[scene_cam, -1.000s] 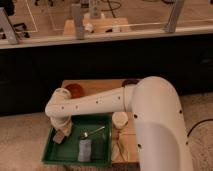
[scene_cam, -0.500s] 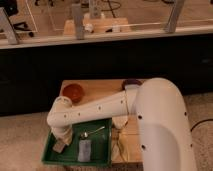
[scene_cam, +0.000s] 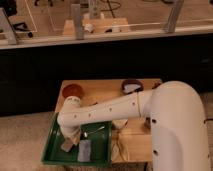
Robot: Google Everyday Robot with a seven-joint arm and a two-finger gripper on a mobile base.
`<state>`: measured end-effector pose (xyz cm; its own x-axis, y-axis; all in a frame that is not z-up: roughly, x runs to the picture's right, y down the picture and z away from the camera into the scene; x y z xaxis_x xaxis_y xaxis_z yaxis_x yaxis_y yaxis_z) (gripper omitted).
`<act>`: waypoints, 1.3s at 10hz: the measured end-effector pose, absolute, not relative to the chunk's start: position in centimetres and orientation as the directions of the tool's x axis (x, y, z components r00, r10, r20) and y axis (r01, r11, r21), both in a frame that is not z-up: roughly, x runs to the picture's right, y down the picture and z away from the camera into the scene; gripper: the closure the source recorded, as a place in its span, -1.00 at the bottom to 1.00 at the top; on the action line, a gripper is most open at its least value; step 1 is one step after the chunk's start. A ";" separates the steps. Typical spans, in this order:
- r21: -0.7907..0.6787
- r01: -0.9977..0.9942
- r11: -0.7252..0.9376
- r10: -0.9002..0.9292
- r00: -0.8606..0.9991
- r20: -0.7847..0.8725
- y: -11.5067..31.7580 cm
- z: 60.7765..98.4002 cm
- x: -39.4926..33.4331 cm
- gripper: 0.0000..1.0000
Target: Wipe tray with eraser
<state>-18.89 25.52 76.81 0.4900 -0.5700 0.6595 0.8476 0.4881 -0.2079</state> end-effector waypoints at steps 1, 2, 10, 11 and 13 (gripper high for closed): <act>-0.215 0.843 0.493 -0.566 0.498 0.657 24.9 77.7 -18.8 1.00; -0.223 0.837 0.500 -0.559 0.509 0.655 24.3 78.8 -18.6 1.00; -0.149 0.882 0.448 -0.602 0.421 0.679 23.5 79.4 -24.6 1.00; -0.138 0.888 0.439 -0.606 0.406 0.684 24.0 78.9 -24.9 1.00; -0.126 0.894 0.429 -0.610 0.390 0.690 25.6 77.0 -24.9 1.00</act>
<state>-24.93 25.57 77.00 0.3900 -0.6102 0.6896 0.8943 0.4294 -0.1258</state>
